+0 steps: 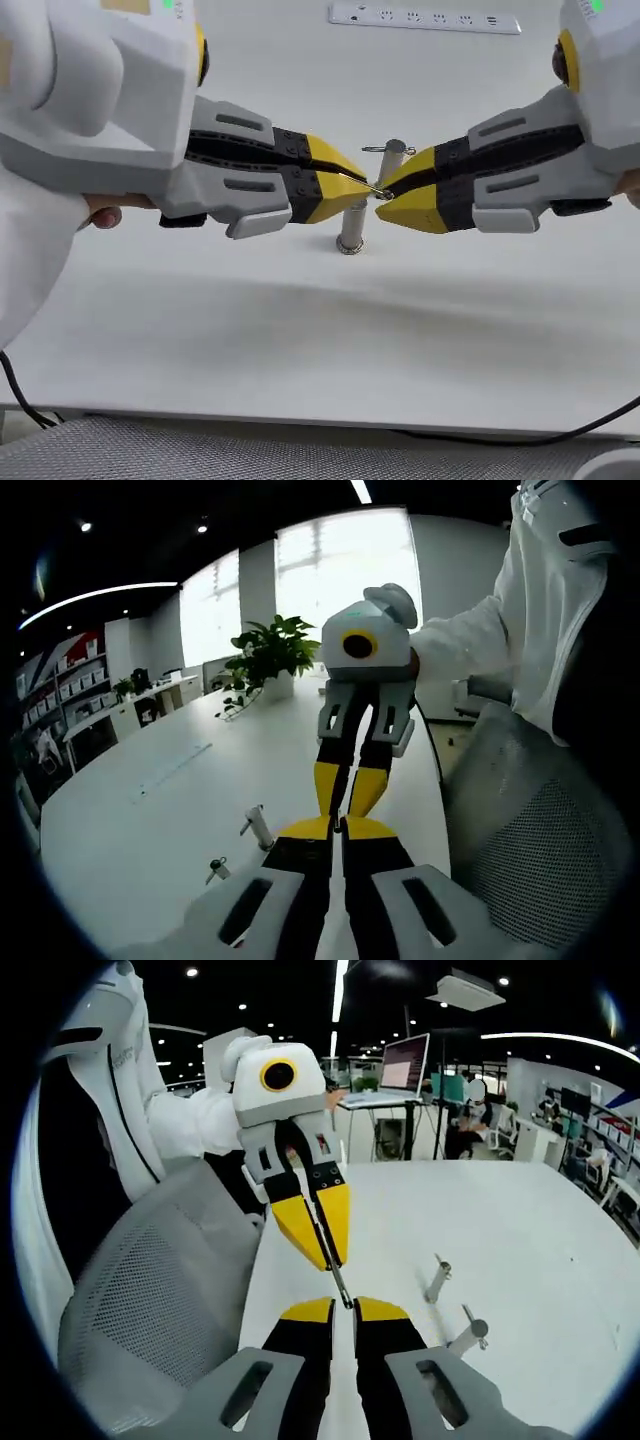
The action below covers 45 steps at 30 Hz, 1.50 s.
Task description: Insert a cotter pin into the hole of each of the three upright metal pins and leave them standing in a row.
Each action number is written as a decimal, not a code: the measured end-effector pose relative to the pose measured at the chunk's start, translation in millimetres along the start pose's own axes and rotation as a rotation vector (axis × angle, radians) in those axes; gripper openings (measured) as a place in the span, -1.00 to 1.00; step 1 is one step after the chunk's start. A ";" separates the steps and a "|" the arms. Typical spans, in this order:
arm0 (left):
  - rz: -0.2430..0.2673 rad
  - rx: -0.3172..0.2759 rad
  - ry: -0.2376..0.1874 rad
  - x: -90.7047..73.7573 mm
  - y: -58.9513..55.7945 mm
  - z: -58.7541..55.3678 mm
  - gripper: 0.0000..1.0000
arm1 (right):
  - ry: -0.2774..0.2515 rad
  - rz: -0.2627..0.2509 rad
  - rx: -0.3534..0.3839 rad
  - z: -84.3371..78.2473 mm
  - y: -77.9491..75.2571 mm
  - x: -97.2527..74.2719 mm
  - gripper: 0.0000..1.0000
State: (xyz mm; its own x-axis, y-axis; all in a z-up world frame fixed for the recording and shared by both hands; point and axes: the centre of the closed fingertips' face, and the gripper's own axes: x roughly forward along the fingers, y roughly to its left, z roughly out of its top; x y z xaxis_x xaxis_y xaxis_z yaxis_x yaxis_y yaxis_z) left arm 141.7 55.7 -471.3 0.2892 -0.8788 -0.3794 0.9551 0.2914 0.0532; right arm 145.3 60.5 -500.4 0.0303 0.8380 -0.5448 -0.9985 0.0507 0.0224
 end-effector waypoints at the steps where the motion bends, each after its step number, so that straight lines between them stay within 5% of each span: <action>1: -0.005 0.003 0.002 0.1 -1.0 0.0 -1.00 | 0.001 0.000 -0.002 -0.2 0.1 0.1 -1.00; 16: -0.095 0.046 0.118 2.2 -11.5 -24.5 -1.00 | 0.068 0.083 -0.064 -7.8 19.1 -1.6 -1.00; 19: -0.100 0.007 0.121 2.9 -12.7 -25.3 -1.00 | 0.072 0.081 -0.066 -9.3 19.0 -2.3 -1.00; 29: -0.084 -0.011 0.116 6.3 -8.2 -27.4 -0.96 | 0.049 0.054 -0.040 -11.4 13.4 -2.3 -1.00; 36: -0.066 -0.035 0.151 7.6 0.0 -38.7 -0.68 | 0.027 0.015 -0.010 -15.7 2.3 -6.9 -1.00; 45: 0.007 -0.088 0.191 9.8 19.0 -55.1 -0.53 | 0.051 -0.046 0.057 -42.2 -17.1 -12.8 -1.00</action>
State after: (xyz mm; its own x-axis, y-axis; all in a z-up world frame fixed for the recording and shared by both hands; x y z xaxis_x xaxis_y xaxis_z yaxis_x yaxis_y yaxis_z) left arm 159.3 73.4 -524.9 0.2702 -0.7915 -0.5482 0.9415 0.3362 -0.0213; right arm 160.0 26.0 -529.1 0.0718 0.8054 -0.5884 -0.9917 0.1205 0.0439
